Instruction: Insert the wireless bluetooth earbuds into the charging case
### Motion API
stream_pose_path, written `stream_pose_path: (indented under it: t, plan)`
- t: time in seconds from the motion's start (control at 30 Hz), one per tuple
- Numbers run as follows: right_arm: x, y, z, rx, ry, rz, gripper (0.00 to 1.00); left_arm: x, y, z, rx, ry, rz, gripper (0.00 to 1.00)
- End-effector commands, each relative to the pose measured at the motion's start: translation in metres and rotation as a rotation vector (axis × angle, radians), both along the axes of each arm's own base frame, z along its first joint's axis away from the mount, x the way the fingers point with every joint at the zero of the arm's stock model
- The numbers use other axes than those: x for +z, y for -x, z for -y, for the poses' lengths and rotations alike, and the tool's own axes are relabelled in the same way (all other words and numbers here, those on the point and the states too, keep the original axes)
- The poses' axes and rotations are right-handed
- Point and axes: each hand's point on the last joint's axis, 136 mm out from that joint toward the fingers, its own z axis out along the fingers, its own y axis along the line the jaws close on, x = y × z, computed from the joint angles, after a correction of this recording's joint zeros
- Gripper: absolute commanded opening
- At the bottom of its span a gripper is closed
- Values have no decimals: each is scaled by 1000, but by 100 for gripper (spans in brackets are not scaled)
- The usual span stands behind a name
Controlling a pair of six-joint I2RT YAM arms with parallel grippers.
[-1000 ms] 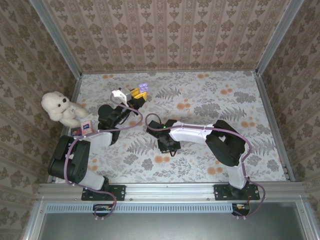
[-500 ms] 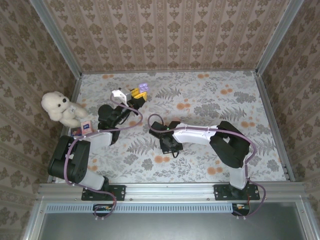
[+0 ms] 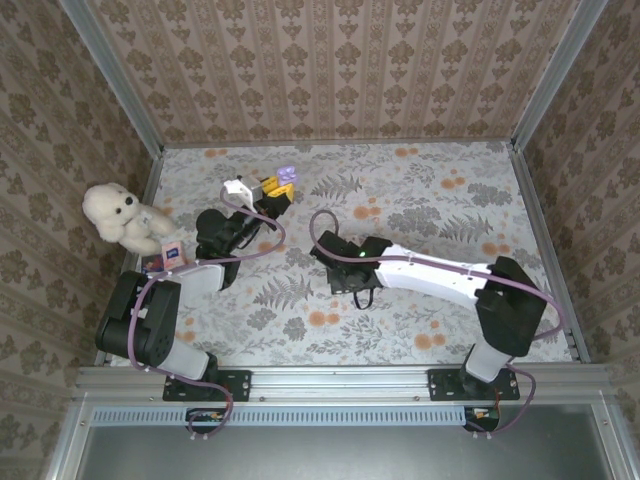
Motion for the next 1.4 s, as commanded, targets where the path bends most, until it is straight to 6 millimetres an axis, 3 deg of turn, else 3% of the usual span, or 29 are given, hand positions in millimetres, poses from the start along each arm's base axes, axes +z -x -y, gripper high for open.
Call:
stream_pose_path:
  t: [0.0,0.2,0.27,0.47,0.6,0.67,0.87,1.13,1.37]
  plan:
    - [47,-18,13,-20,-20,131,16,24,9,-1,-29,32,61,0]
    - [126,-45,27,-27,-160,336,17,28,14,9,-92,29,65,0]
    - [163,-50,34,-27,-226,428,17,28,21,18,-147,16,74,0]
    - [248,-67,44,-10,-350,667,19,34,34,43,-236,6,102,0]
    - [283,-73,44,11,-401,768,19,39,37,55,-265,3,128,0]
    - [295,-76,43,22,-428,799,19,43,46,69,-303,4,145,0]
    - [313,-82,35,66,-535,861,19,49,53,87,-320,-8,206,0]
    - [326,-72,25,150,-648,918,19,64,51,96,-215,-6,301,0]
    - [326,-65,21,195,-670,935,19,80,54,99,-176,4,359,0]
